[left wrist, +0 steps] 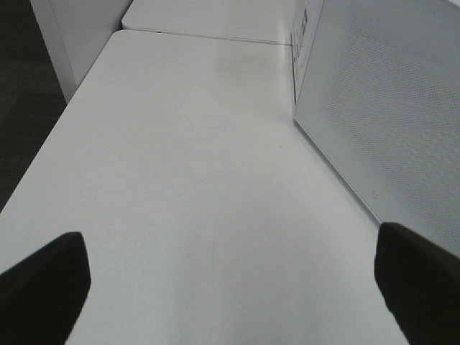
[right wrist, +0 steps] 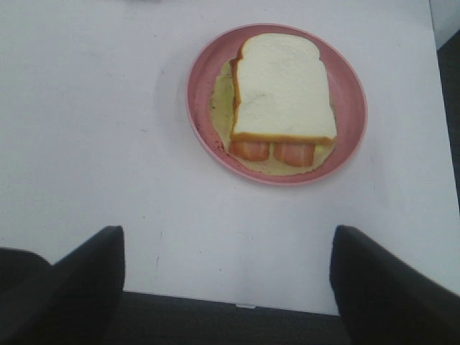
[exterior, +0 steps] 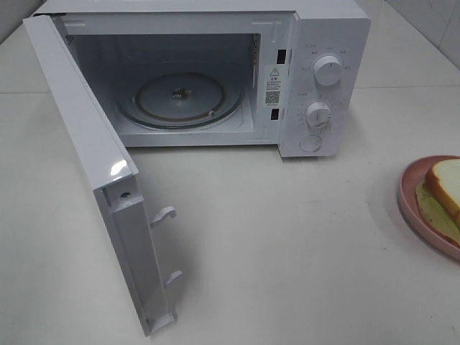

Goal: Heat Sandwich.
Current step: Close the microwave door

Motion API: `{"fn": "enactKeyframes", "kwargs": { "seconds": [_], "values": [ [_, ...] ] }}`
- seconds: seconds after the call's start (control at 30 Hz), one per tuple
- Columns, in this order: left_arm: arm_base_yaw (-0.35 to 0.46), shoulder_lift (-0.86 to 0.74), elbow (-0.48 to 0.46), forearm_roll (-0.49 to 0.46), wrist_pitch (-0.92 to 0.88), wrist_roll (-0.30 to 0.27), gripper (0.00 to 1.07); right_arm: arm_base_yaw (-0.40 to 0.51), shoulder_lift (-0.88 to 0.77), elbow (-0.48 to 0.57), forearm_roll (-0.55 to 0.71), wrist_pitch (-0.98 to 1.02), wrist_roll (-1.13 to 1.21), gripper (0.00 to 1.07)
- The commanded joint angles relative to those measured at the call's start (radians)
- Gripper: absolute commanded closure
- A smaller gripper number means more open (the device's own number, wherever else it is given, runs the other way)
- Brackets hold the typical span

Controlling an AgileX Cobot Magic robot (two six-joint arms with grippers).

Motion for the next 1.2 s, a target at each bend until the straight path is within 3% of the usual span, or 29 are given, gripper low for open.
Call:
{"fn": "enactKeyframes", "kwargs": {
  "seconds": [0.03,0.57,1.2],
  "values": [
    [0.003,-0.023,0.003,-0.009,-0.008,0.0,0.03,-0.056,-0.071,0.046,0.008,0.002,-0.018,0.31],
    [0.003,-0.023,0.003,-0.009,-0.008,0.0,0.03,-0.253,-0.354,0.14,0.124,-0.146,-0.064,0.31],
    [0.003,-0.023,0.003,-0.009,-0.008,0.0,0.03,-0.266,-0.366,0.142,0.155,-0.147,-0.114,0.31]
  ]
}}
